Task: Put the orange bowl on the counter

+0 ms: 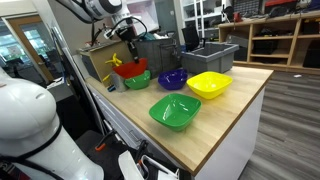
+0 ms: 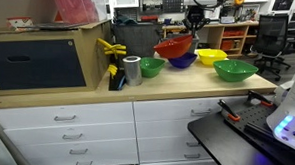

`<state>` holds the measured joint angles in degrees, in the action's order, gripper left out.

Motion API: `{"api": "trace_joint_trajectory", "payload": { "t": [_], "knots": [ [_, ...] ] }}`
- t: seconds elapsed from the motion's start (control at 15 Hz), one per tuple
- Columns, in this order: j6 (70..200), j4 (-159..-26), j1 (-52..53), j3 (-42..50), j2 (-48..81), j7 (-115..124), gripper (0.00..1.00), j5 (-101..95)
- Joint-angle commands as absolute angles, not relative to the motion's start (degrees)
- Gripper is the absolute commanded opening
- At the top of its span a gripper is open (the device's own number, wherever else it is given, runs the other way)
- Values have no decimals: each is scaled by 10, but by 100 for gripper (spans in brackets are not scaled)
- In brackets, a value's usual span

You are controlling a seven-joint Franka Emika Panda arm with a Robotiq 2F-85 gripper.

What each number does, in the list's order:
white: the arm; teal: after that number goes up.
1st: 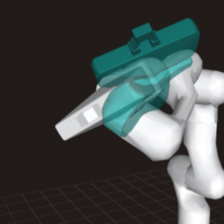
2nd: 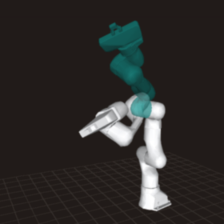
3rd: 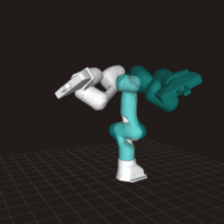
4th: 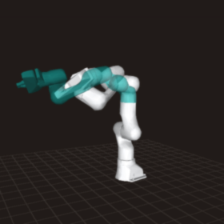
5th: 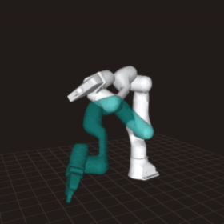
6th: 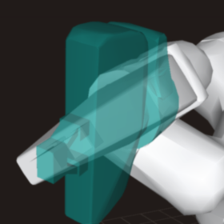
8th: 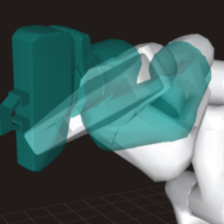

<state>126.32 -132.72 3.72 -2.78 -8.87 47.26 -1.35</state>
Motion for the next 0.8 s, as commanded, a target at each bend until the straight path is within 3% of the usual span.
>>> {"api": "trace_joint_trajectory", "payload": {
  "t": [0.0,0.73],
  "knots": [
    [1283,-1399,12,-26,-127,445,1,-25],
    [1427,-1490,-9,-37,-101,463,1,-58]
  ]
}}
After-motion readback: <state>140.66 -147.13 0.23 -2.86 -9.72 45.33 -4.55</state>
